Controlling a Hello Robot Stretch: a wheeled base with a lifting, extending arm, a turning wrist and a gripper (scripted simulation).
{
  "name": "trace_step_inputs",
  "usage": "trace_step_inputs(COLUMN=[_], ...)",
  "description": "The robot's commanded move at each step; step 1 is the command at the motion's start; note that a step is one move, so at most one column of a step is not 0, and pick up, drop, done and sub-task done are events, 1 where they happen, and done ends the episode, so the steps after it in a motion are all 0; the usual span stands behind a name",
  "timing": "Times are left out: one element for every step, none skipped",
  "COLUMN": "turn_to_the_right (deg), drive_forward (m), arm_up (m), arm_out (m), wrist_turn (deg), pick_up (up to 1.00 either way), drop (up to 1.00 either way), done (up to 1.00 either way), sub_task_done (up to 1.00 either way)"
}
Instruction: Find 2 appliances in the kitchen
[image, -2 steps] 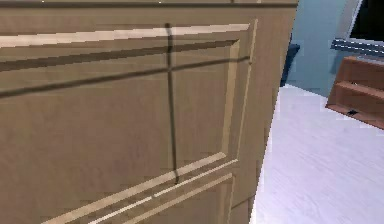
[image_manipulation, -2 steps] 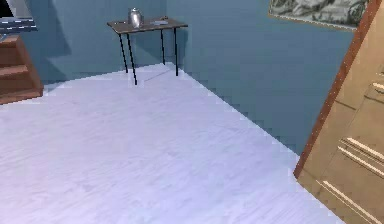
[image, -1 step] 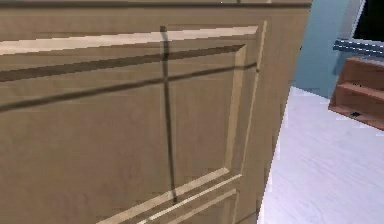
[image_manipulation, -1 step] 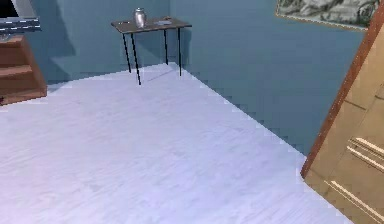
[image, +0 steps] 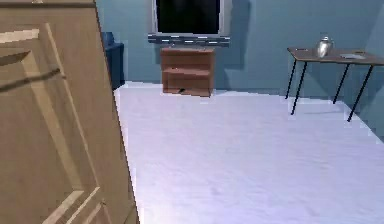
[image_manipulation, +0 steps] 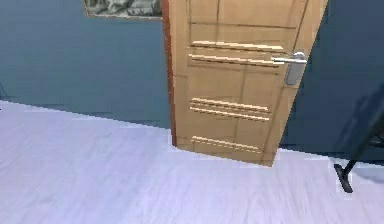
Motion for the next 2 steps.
trace_step_inputs(turn_to_the_right=[45.0, 45.0], drive_forward=[0.00, 0.00], arm_up=[0.00, 0.00], arm_out=[0.00, 0.00], wrist_turn=[0.0, 0.0], pick_up=[0.00, 0.00], drop=[0.00, 0.00], done=[0.00, 0.00], sub_task_done=[0.00, 0.00])
